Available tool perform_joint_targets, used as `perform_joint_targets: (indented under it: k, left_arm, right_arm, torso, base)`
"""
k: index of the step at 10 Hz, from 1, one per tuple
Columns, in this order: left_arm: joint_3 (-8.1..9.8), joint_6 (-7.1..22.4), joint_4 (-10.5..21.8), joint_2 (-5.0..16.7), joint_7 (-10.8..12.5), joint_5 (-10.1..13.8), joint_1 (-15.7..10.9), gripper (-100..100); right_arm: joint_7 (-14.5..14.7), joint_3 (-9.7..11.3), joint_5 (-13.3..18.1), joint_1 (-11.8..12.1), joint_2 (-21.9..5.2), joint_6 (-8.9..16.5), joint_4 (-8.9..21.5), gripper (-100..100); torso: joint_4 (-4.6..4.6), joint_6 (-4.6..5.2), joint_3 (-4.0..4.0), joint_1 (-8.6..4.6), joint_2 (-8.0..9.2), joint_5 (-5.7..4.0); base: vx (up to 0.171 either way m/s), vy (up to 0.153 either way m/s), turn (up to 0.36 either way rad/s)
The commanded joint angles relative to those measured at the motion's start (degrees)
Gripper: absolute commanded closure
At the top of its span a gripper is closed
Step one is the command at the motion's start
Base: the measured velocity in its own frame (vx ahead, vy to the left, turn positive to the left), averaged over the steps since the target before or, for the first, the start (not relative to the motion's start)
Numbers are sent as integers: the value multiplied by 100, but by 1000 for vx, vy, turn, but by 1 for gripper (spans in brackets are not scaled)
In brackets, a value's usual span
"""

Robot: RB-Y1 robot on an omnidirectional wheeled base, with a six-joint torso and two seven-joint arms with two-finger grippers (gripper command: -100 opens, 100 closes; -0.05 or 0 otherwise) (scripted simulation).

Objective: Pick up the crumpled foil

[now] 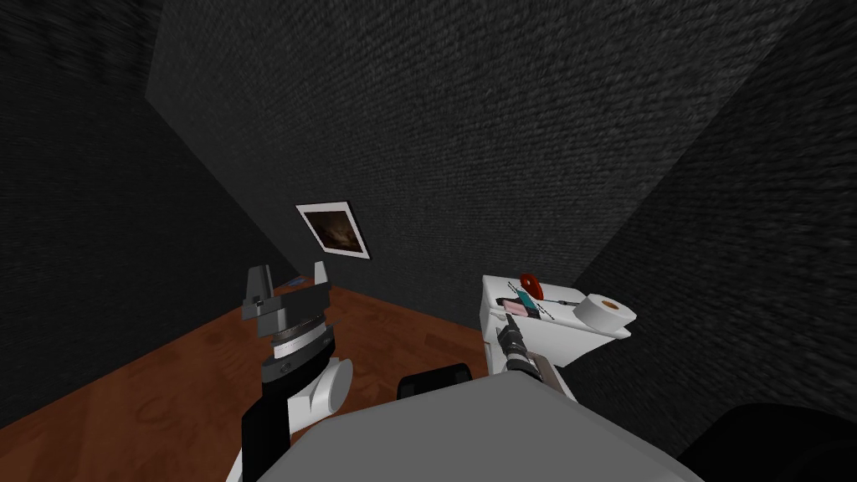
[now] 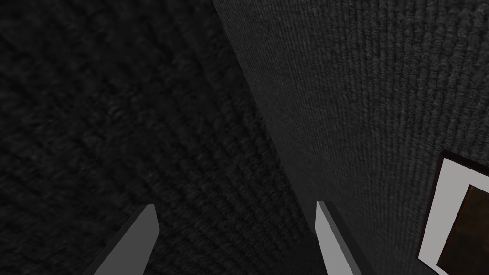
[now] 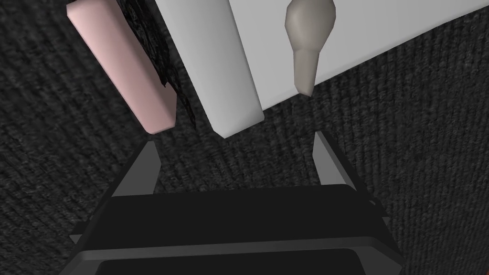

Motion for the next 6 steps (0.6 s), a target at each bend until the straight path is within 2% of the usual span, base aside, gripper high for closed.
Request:
perform_joint_targets:
  k: [1,3,6]
  left_arm:
    - [0,0,0,0,0,0,0,0]
    - [0,0,0,0,0,0,0,0]
    - [0,0,0,0,0,0,0,0]
  right_arm:
    - [48,-11,160,-26,-42,120,59,-100]
    - [100,-25,332,-57,-88,251,129,-100]
    - [100,-25,332,-57,-88,251,129,-100]
  torso:
    - [0,0,0,0,0,0]
    - [0,0,0,-1,0,0]
    - [0,0,0,0,0,0]
  base:
    - [0,0,0]
    - [0,0,0]
    - [0,0,0]
